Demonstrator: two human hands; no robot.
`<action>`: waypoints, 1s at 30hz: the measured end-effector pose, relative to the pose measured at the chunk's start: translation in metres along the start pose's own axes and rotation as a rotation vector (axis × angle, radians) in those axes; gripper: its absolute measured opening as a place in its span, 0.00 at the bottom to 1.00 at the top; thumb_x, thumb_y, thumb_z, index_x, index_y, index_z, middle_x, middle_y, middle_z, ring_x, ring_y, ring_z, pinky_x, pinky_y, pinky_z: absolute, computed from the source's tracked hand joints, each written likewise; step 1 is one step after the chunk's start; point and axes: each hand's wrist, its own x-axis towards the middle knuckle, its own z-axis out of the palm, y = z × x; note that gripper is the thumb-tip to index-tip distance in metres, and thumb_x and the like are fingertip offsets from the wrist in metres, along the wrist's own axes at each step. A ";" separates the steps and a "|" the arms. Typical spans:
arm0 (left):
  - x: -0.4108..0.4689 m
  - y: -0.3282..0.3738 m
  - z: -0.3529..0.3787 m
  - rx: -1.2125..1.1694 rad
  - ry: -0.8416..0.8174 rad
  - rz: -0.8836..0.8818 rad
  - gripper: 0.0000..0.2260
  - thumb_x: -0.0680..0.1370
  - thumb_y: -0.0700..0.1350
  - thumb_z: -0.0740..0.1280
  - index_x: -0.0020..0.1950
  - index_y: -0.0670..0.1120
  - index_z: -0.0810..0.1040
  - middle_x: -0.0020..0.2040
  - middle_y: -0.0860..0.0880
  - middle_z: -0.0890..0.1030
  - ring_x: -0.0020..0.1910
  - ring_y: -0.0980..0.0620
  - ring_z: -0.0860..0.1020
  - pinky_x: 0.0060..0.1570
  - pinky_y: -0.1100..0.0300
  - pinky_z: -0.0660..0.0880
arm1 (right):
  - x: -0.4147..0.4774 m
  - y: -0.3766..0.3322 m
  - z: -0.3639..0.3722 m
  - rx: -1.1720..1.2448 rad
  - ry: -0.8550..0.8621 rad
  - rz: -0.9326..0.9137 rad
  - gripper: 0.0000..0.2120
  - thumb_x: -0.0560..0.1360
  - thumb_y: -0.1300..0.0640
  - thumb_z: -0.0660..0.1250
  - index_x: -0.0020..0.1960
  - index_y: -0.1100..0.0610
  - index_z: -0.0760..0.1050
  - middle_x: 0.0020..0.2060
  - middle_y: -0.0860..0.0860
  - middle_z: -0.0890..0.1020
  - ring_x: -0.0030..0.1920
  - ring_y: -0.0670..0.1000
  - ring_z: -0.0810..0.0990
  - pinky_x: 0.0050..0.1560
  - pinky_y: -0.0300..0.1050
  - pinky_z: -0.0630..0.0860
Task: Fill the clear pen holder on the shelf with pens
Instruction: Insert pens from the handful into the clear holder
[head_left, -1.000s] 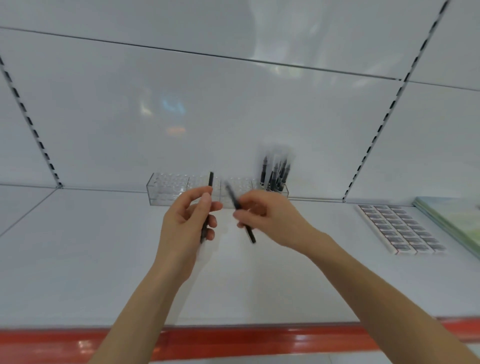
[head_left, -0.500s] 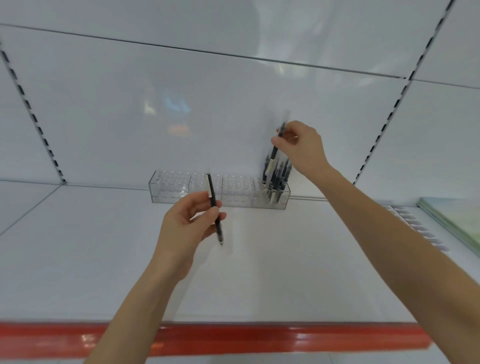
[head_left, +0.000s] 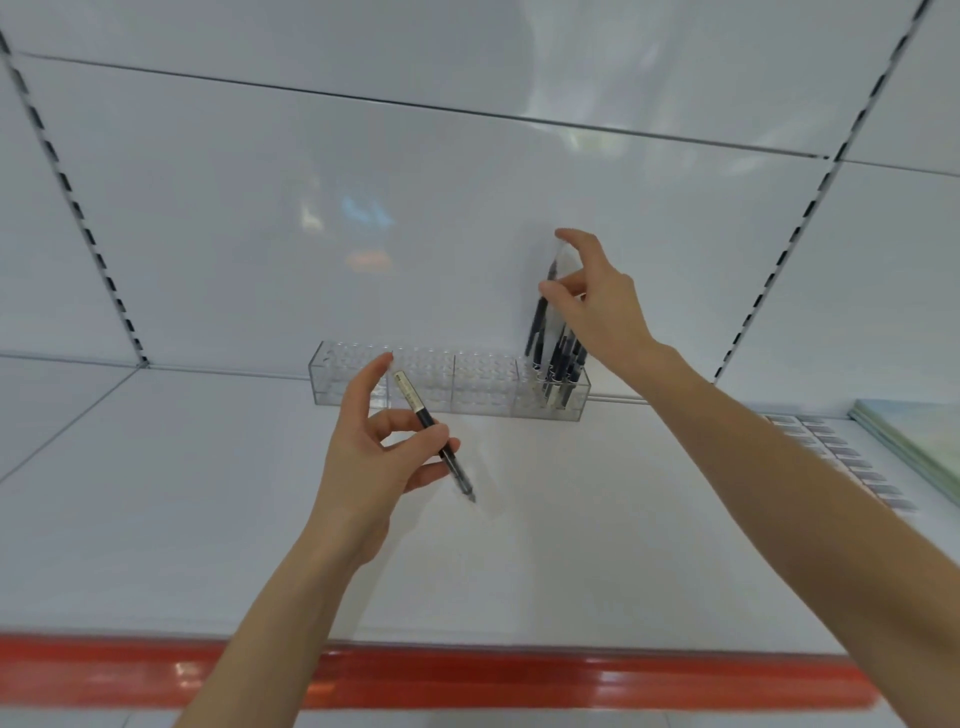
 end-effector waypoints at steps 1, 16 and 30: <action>0.000 0.000 0.000 -0.005 0.004 -0.002 0.29 0.73 0.31 0.67 0.65 0.59 0.66 0.38 0.46 0.77 0.37 0.49 0.84 0.43 0.55 0.81 | 0.001 0.001 0.001 -0.005 0.005 0.006 0.18 0.77 0.56 0.60 0.67 0.55 0.64 0.43 0.54 0.80 0.43 0.53 0.77 0.48 0.44 0.72; 0.002 -0.003 -0.002 -0.043 0.003 -0.024 0.27 0.74 0.32 0.66 0.65 0.57 0.66 0.40 0.44 0.79 0.36 0.48 0.83 0.41 0.58 0.81 | 0.006 0.006 -0.012 0.067 0.211 -0.004 0.10 0.77 0.62 0.61 0.57 0.63 0.73 0.45 0.54 0.79 0.42 0.46 0.75 0.44 0.26 0.70; 0.003 -0.004 -0.002 -0.077 0.013 -0.034 0.27 0.74 0.32 0.66 0.65 0.55 0.66 0.38 0.45 0.80 0.37 0.47 0.84 0.40 0.59 0.81 | 0.009 0.008 -0.011 0.022 0.160 -0.063 0.07 0.76 0.63 0.62 0.51 0.64 0.76 0.41 0.59 0.81 0.43 0.57 0.79 0.50 0.48 0.76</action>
